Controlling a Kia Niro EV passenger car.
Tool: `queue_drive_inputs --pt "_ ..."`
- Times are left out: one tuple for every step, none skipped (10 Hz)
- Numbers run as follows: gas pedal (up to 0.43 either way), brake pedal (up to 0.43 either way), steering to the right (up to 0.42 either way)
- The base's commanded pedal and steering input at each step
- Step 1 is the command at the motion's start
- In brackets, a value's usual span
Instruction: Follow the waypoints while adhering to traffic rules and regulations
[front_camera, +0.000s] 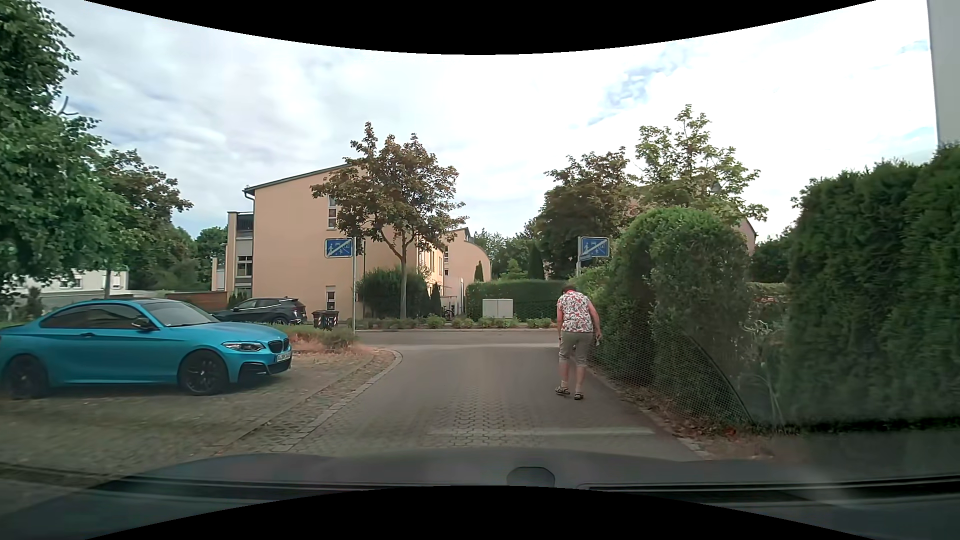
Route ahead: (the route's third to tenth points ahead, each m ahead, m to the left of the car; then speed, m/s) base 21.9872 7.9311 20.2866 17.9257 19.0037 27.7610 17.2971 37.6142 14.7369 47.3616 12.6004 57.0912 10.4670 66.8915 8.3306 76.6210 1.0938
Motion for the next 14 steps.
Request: queue_drive_inputs --pt "0.0 0.098 0.003" --pt "0.0 0.11 0.003" --pt "0.0 0.122 0.003" --pt "0.0 0.146 0.003" --pt "0.0 0.146 0.003" --pt "0.0 0.146 0.003" --pt "0.0 0.146 0.003" --pt "0.0 0.146 0.003" --pt "0.0 0.146 0.003" --pt "0.0 0.146 0.003" --pt "0.0 0.14 0.003" --pt "0.0 0.14 0.003" --pt "0.0 0.14 0.003" --pt "0.0 0.14 0.002"
